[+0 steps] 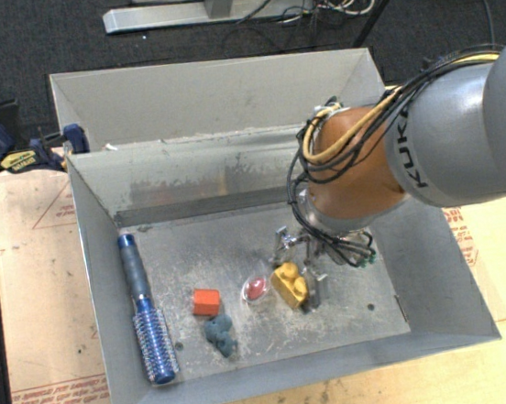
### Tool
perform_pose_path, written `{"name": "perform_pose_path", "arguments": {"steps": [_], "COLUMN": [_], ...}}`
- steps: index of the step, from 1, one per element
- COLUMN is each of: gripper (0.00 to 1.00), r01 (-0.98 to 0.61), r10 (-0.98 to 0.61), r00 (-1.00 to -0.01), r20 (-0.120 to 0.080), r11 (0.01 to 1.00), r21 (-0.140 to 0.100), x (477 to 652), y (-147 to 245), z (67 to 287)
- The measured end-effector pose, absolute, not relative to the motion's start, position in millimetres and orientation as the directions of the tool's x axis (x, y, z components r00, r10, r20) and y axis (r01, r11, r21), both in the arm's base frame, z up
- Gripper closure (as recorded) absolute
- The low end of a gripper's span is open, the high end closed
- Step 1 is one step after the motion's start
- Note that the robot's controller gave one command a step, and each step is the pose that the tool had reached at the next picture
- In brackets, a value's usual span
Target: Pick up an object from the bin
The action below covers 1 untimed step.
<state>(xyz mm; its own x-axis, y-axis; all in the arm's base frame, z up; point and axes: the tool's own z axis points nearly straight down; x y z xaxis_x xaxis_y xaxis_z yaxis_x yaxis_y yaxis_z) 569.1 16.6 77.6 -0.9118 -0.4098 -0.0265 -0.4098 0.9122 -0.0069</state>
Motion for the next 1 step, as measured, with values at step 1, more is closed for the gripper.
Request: {"name": "perform_pose_path", "arguments": {"steps": [1], "gripper": [1.0], "r01": [-0.437], "r10": [-0.437], "r00": [-0.899], "r20": [-0.012], "r11": [0.899], "r21": [-0.005], "x": [574.8], "y": [4.9], "z": [251.9]}}
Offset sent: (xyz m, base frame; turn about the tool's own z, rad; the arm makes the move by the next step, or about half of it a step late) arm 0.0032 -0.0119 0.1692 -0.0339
